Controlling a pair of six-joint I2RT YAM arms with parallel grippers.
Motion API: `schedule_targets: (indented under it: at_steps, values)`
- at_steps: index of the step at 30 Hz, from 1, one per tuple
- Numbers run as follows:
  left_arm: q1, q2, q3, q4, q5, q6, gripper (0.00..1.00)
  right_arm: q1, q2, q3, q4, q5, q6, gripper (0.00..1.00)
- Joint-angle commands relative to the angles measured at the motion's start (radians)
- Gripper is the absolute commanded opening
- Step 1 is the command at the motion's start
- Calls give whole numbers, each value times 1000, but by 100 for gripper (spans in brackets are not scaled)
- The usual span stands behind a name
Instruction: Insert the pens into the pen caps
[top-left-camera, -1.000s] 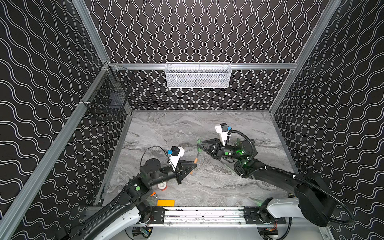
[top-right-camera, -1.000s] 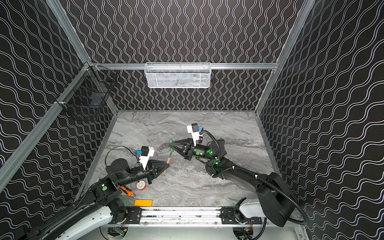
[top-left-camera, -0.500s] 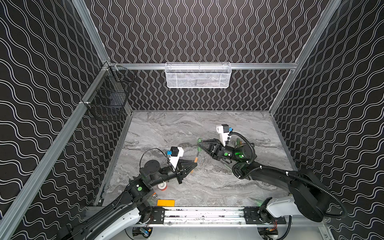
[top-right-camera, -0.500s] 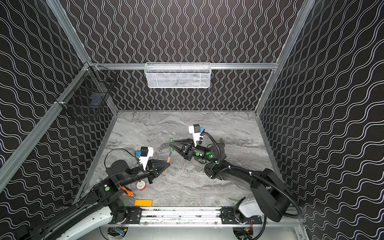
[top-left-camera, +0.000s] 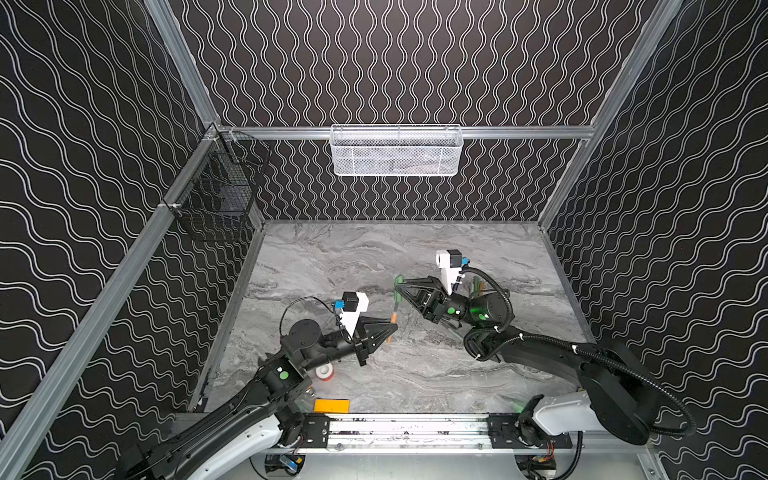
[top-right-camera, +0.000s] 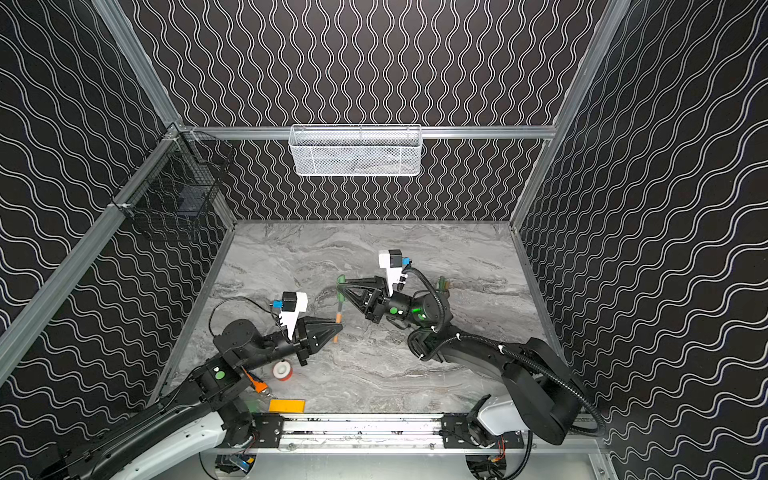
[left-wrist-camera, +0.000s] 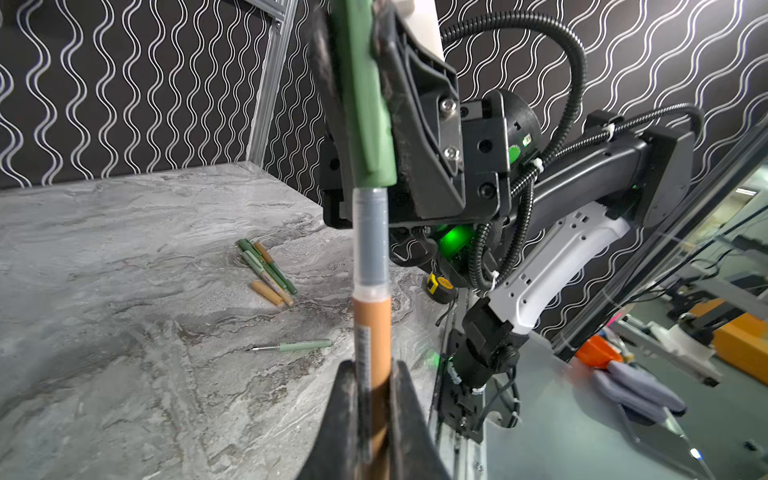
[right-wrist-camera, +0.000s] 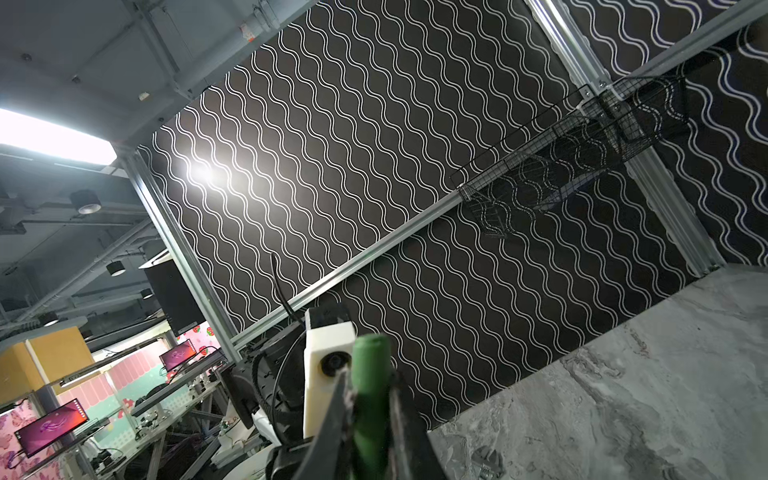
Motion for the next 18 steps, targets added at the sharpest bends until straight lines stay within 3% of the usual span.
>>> schedule_targets:
  at_steps: [1,18]
  values:
    - [2,1,21,165,8,-11,0,8,3,-8,-47,-34,-65,5]
    - [2,-10,42,150,-11,8,0,26,27,0,-25,-45,-57,0]
